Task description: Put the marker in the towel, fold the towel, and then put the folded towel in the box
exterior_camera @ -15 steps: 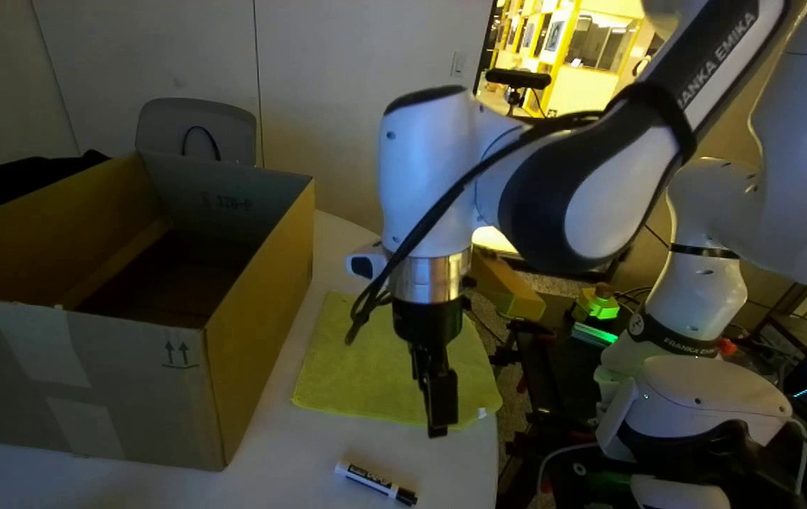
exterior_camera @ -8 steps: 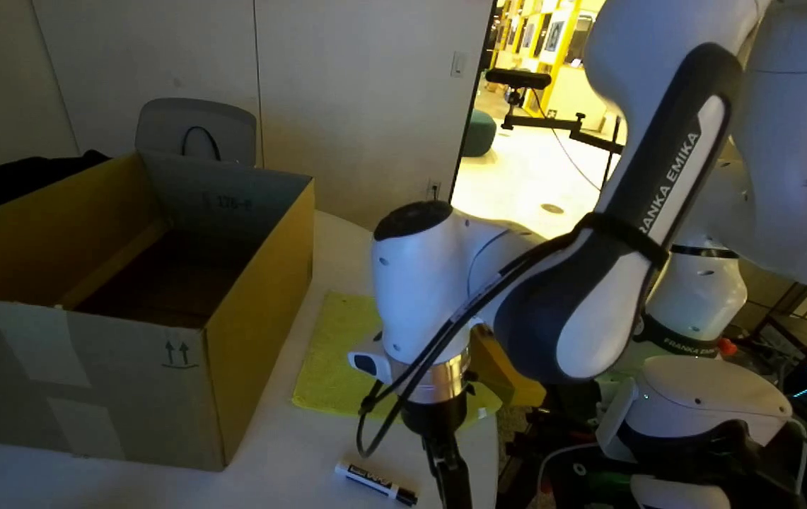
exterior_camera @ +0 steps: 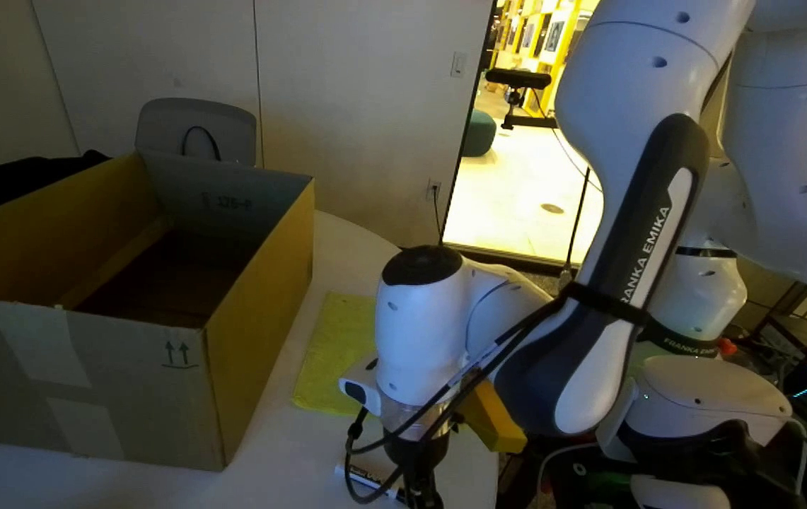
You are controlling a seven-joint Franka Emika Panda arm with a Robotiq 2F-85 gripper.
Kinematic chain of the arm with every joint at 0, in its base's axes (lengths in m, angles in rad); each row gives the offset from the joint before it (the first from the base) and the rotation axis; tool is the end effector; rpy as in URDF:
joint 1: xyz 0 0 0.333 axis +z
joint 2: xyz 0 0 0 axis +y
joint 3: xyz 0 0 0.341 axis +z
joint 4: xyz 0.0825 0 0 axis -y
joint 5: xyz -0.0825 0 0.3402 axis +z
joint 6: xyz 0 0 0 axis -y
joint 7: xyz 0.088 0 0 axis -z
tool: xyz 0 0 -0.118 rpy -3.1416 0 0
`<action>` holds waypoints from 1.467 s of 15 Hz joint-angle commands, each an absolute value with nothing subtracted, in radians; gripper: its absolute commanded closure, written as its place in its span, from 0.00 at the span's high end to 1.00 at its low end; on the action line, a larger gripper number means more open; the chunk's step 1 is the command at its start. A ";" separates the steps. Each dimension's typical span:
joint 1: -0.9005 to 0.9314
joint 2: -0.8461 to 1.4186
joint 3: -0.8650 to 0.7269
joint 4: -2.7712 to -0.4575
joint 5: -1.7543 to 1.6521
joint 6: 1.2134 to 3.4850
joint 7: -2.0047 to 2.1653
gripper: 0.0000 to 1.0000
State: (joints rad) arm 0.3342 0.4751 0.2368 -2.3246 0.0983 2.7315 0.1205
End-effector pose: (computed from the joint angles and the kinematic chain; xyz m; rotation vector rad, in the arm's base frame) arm 0.4231 0.2713 0.1881 -2.9788 -0.5064 0.1594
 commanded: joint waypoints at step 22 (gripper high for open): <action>0.513 0.526 0.062 -2.221 -0.074 2.665 0.391 0.06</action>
State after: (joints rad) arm 0.5276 0.5528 0.0514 -2.2152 -0.0570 2.6992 0.3865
